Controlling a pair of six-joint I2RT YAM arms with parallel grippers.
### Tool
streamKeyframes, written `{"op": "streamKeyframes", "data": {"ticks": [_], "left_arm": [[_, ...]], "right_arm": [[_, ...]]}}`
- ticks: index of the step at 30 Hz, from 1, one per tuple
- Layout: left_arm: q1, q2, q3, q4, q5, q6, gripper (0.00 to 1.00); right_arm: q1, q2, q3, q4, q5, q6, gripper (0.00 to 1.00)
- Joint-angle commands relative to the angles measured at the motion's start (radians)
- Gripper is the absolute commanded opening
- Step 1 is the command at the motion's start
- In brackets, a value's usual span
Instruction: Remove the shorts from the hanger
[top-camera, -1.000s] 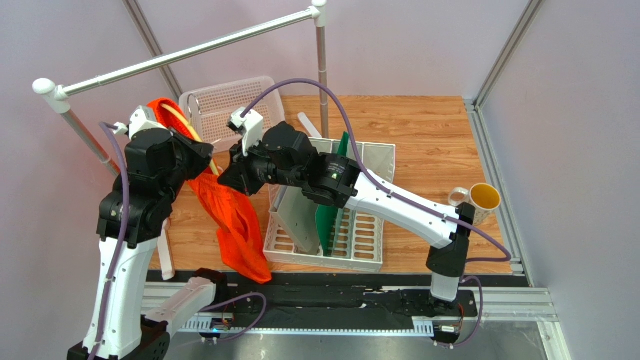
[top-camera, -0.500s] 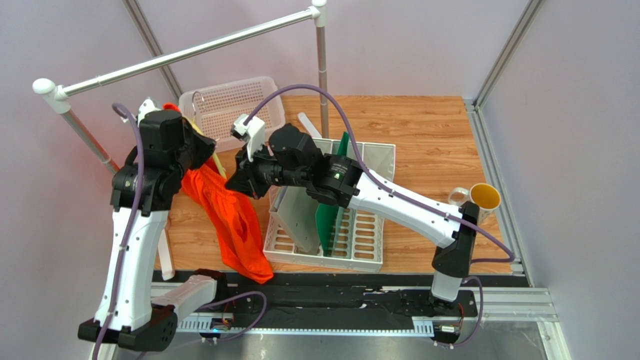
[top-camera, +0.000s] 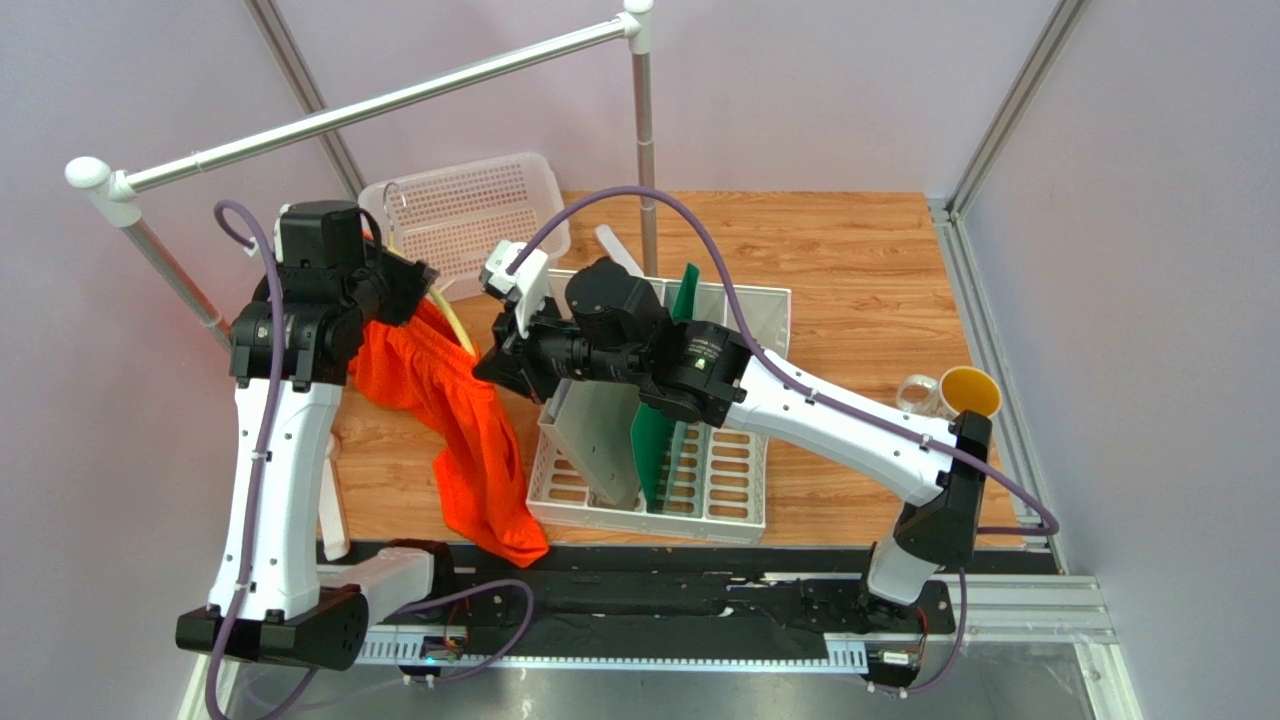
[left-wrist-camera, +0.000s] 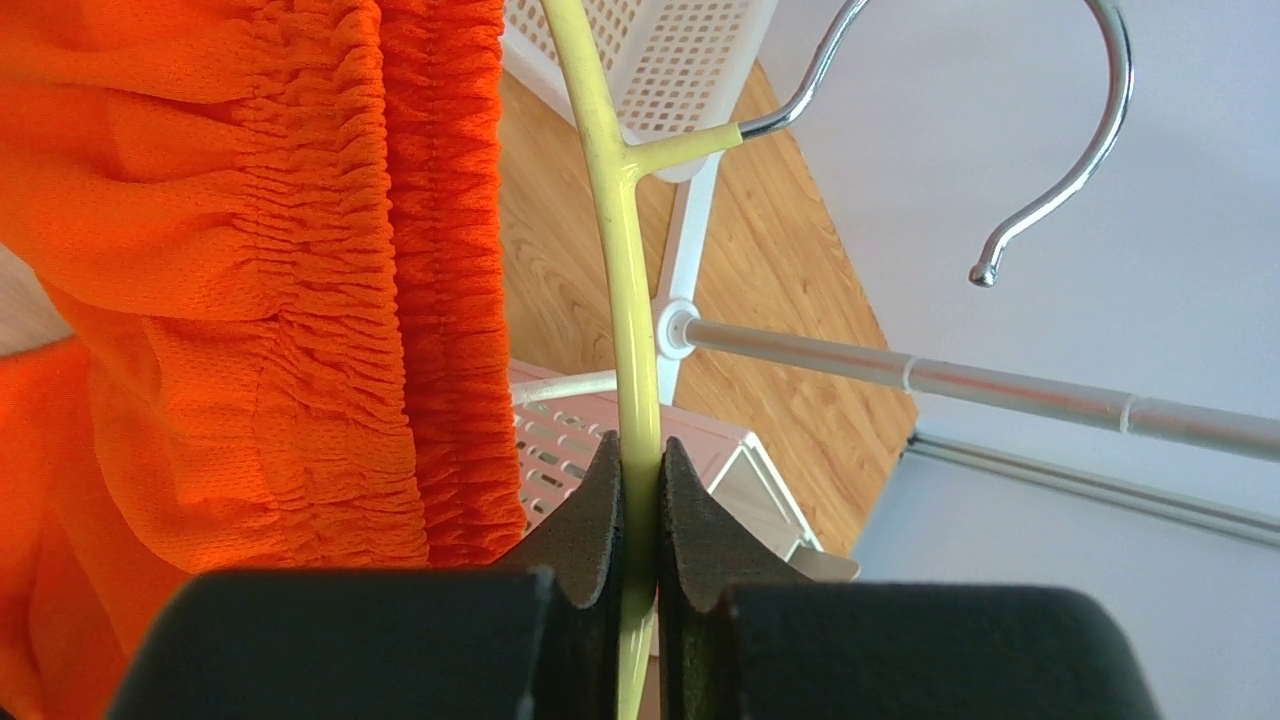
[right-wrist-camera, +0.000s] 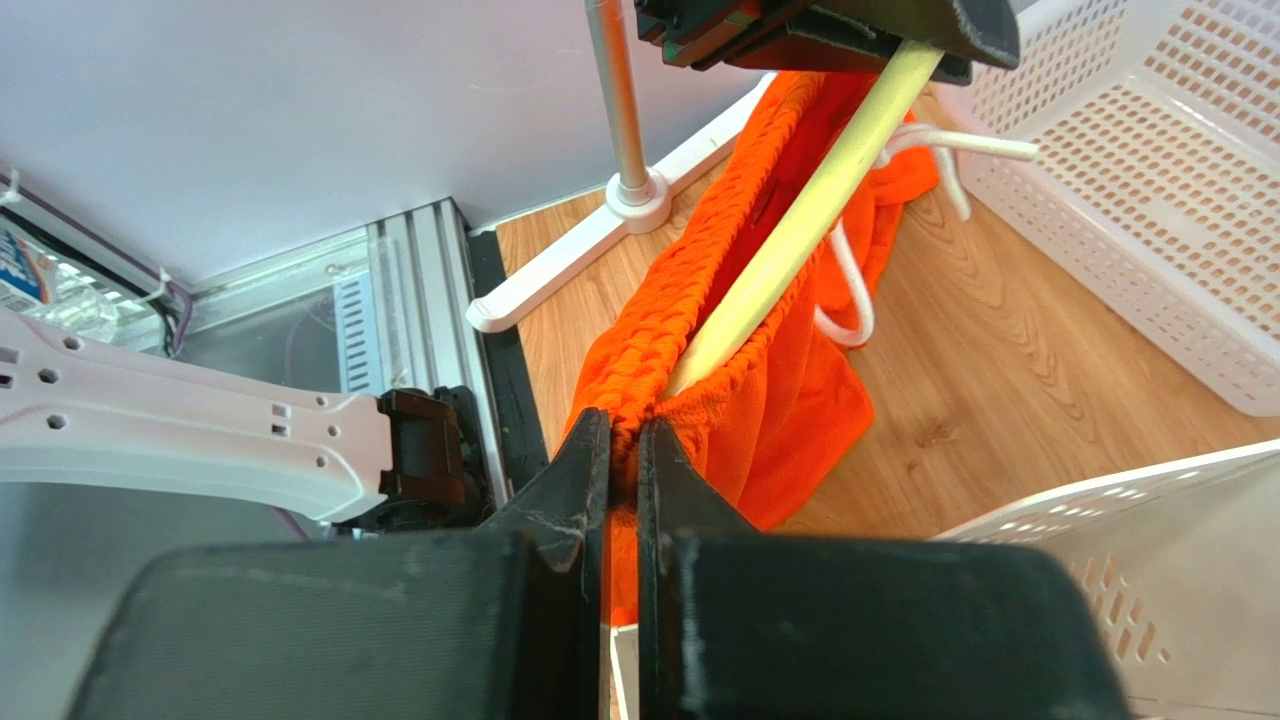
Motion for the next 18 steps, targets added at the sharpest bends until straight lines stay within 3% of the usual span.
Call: {"op": "streamKeyframes", "data": {"ticks": [1, 7, 12, 15, 18], "left_arm": [[0.052, 0.025, 0.057, 0.199, -0.01, -0.144, 0.0], [0.07, 0.017, 0.053, 0.259, 0.005, -0.077, 0.0], [0.098, -0.026, -0.03, 0.461, 0.053, 0.07, 0.0], [0.099, -0.067, -0.104, 0.549, 0.051, 0.075, 0.0], [0.102, -0.078, -0.116, 0.513, 0.048, 0.028, 0.0]], "right_arm": [[0.065, -0.047, -0.039, -0.051, -0.102, -0.012, 0.0], [0.067, -0.117, -0.119, -0.026, -0.027, 0.009, 0.0], [0.067, -0.194, -0.211, 0.026, 0.013, 0.031, 0.0], [0.067, -0.203, -0.24, 0.052, 0.008, 0.042, 0.0], [0.067, -0.17, -0.225, 0.081, -0.007, 0.051, 0.0]]}}
